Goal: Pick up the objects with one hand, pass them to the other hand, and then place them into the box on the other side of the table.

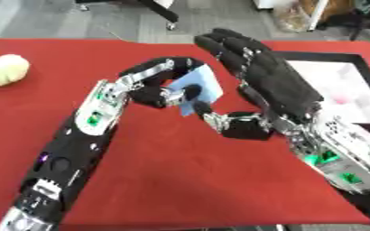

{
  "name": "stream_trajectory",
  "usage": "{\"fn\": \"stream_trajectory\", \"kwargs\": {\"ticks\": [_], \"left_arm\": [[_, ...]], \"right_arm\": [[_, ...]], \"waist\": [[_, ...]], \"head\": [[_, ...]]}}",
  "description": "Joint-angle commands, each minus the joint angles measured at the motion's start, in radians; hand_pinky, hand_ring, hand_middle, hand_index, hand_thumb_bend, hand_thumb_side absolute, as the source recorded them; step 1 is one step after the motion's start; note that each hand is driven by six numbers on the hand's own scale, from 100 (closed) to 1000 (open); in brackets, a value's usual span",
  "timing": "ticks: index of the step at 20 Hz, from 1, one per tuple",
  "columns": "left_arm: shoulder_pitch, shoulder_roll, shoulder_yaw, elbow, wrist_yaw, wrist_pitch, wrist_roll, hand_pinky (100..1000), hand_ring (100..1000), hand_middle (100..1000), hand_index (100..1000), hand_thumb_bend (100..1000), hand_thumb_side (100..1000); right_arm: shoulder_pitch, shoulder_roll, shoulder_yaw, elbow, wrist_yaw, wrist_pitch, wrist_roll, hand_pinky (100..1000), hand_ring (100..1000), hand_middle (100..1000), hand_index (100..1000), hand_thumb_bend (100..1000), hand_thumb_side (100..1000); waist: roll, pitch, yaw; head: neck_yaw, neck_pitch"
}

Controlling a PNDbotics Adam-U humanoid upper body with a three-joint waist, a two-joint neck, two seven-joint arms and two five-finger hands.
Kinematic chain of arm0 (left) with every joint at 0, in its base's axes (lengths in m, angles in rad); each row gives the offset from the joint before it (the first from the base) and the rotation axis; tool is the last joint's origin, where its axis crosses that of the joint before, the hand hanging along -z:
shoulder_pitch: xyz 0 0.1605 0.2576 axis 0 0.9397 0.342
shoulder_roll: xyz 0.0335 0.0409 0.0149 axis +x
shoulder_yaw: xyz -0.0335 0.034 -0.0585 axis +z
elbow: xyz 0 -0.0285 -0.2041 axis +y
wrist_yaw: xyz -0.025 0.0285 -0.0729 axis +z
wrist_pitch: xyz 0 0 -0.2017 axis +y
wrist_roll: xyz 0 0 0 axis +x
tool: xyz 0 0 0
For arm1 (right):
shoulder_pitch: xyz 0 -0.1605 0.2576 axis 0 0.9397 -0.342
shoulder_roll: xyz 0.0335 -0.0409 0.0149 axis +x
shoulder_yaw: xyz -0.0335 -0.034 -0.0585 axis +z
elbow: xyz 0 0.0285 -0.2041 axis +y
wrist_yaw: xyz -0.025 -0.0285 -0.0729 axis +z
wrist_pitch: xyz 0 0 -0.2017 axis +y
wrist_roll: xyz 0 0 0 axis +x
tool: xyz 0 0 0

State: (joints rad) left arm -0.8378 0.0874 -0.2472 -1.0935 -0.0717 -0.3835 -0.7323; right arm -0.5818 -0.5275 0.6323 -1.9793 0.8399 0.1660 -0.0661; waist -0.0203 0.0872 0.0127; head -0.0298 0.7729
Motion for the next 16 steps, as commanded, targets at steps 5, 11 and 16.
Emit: {"fn": "stream_trajectory", "kwargs": {"ticks": [5,11,16], "left_arm": [[-0.034,0.022,0.018,0.015,-0.021,-0.217,-0.175,741,604,566,740,100,553],[-0.037,0.023,0.018,0.02,-0.023,-0.229,-0.175,742,603,564,738,100,551],[-0.049,0.025,-0.022,-0.012,0.027,-0.224,-0.175,742,601,561,737,100,554]], "right_arm": [[-0.011,-0.06,-0.048,-0.021,-0.019,-0.047,0.014,895,956,904,1000,341,316],[-0.005,-0.071,-0.052,-0.021,-0.028,-0.054,0.018,897,958,902,1000,337,319],[0.003,-0.082,-0.016,-0.021,-0.029,-0.052,0.037,893,958,898,1000,328,322]], "waist": [[-0.001,-0.011,-0.005],[-0.001,-0.01,-0.006],[0.002,-0.008,-0.005]], "head": [[0.004,-0.003],[0.004,-0.003],[-0.003,-0.003]]}}
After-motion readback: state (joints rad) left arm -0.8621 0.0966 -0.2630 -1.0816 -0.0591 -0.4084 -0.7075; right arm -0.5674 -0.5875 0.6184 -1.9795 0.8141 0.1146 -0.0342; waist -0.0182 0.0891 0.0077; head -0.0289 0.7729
